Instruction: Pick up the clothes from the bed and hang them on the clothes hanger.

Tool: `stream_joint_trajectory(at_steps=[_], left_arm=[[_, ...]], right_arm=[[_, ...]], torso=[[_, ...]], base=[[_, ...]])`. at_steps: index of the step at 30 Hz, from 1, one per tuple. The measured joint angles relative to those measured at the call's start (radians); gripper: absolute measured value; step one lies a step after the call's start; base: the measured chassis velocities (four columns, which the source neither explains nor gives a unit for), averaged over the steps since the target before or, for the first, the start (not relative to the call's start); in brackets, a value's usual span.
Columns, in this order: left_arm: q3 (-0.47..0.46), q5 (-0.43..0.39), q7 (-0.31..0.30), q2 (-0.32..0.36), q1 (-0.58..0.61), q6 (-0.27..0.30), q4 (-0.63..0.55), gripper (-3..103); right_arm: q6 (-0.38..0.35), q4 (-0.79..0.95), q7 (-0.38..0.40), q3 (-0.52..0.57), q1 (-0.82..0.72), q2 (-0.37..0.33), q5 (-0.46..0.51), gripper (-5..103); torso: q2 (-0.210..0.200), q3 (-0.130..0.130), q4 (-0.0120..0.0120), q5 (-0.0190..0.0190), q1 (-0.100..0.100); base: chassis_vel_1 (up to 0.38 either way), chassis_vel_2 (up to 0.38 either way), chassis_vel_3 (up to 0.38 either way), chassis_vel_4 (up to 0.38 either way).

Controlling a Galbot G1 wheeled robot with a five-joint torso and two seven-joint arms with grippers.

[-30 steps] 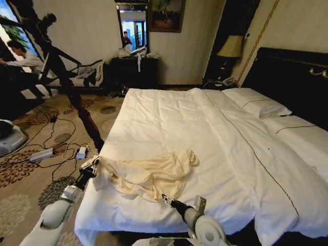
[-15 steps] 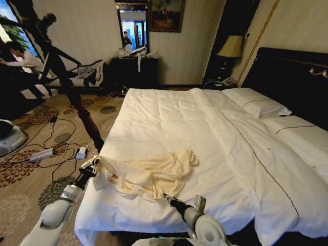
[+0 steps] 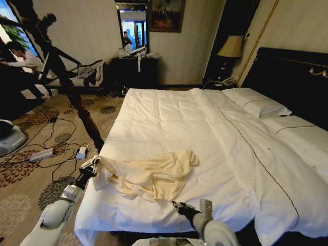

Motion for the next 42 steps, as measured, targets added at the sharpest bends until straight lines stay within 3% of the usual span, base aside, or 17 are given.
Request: stream_joint_trajectory(at_steps=[2,5,6,7,9,11,13,16,17,21,27,31,35,42], left_arm=[[0.001,0.001,0.000,-0.001,-0.001,0.000,0.000,0],[0.005,0.003,0.000,-0.005,-0.006,0.001,-0.006,0],[0.005,0.003,0.000,-0.005,-0.006,0.001,-0.010,0],[0.005,0.003,0.000,-0.005,-0.006,0.001,-0.010,0],[0.003,0.001,0.000,-0.005,-0.006,0.002,-0.016,0],[-0.001,-0.001,0.000,-0.005,-0.006,0.002,-0.018,0],[-0.003,-0.003,0.000,-0.005,-0.005,0.002,-0.019,0],[-0.008,-0.013,0.000,-0.004,-0.004,0.002,-0.022,0],[-0.008,-0.013,0.000,-0.004,-0.004,0.002,-0.022,0],[-0.006,-0.025,-0.001,-0.003,-0.008,0.007,-0.025,0],[-0.006,-0.043,-0.001,0.021,0.012,0.011,-0.039,0],[-0.009,-0.078,-0.005,0.039,0.018,0.030,-0.061,0],[-0.007,-0.083,-0.010,0.043,0.019,0.039,-0.067,0],[-0.002,-0.088,-0.015,0.042,0.020,0.046,-0.068,0]], right_arm=[[0.002,-0.002,-0.019,0.000,0.005,-0.019,-0.028,68],[0.152,-0.076,-0.304,-0.005,0.028,-0.160,-0.361,85],[0.209,-0.100,-0.404,-0.002,0.032,-0.192,-0.458,85],[0.209,-0.100,-0.404,-0.002,0.032,-0.192,-0.458,85],[0.294,-0.143,-0.563,0.002,0.041,-0.239,-0.615,95],[0.329,-0.174,-0.643,0.000,0.043,-0.263,-0.706,100],[0.343,-0.188,-0.671,-0.003,0.043,-0.271,-0.752,100],[0.441,-0.249,-0.812,0.004,0.050,-0.291,-0.946,100],[0.441,-0.249,-0.812,0.004,0.050,-0.291,-0.946,100],[0.640,-0.374,-1.113,0.032,0.114,-0.282,-1.145,100],[0.672,-0.438,-1.141,-0.002,0.186,-0.222,-1.186,100],[0.722,-0.479,-1.110,-0.005,0.219,-0.167,-1.329,100],[0.751,-0.492,-1.100,0.002,0.223,-0.146,-1.399,101],[0.767,-0.493,-1.070,0.003,0.218,-0.111,-1.422,88]], torso=[[0.000,0.000,-0.0001,0.0001,0.000],[0.000,0.000,0.0000,0.0001,0.000],[0.000,0.000,0.0001,0.0001,0.000],[0.000,0.000,0.0001,0.0001,0.000],[0.000,0.000,0.0001,0.0001,0.000],[0.000,0.000,0.0000,0.0001,0.000],[0.000,0.000,-0.0001,0.0002,0.000],[0.000,0.000,-0.0002,0.0001,0.000],[0.000,0.000,-0.0002,0.0001,0.000],[0.000,0.000,-0.0001,0.0000,0.000],[0.000,0.000,0.0003,0.0002,0.000],[0.000,0.000,-0.0001,0.0001,0.000],[0.000,0.000,0.0000,-0.0002,0.000],[0.000,0.000,0.0000,-0.0002,0.000]], base=[[0.000,0.000,0.000,0.000],[0.000,0.000,0.000,0.000],[0.000,0.000,0.000,0.000],[0.000,0.000,0.000,0.000],[0.000,0.000,0.000,0.000],[0.000,0.000,0.000,0.000],[0.000,0.000,0.000,0.000],[0.000,0.000,0.000,0.000],[0.000,0.000,0.000,0.000],[0.000,0.000,0.000,0.000],[0.000,0.000,0.000,0.000],[0.000,0.000,0.000,0.000],[0.000,0.000,0.000,0.000],[0.000,0.000,0.000,0.000]])
